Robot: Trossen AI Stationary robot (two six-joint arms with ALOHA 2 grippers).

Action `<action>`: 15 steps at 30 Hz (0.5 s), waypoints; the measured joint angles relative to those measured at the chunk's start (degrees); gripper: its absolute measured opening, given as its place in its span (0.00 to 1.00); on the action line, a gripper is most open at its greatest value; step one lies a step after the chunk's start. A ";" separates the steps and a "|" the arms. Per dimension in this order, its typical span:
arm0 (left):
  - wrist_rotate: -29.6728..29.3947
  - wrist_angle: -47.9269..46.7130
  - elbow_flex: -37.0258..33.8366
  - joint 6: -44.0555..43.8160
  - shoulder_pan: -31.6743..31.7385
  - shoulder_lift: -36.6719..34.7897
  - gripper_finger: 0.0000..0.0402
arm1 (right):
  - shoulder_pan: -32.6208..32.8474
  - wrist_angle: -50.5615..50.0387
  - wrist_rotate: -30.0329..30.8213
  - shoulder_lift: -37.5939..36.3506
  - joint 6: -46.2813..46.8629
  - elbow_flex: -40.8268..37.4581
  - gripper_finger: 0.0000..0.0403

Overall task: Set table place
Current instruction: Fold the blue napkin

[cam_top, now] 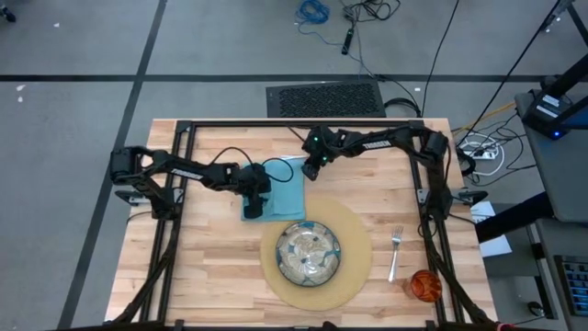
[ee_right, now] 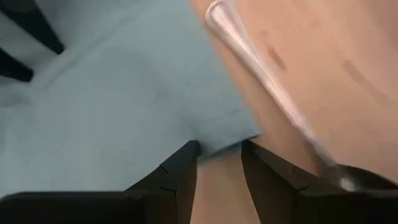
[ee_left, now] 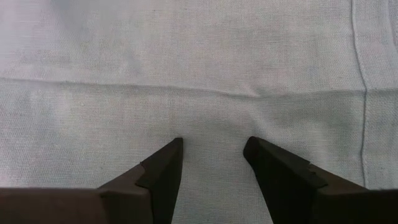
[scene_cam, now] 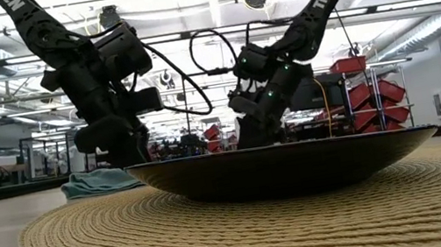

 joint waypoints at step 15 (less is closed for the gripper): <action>-0.01 0.00 -0.04 -0.06 0.00 0.02 0.44 | 0.05 3.40 -3.60 0.73 -4.46 -0.02 0.01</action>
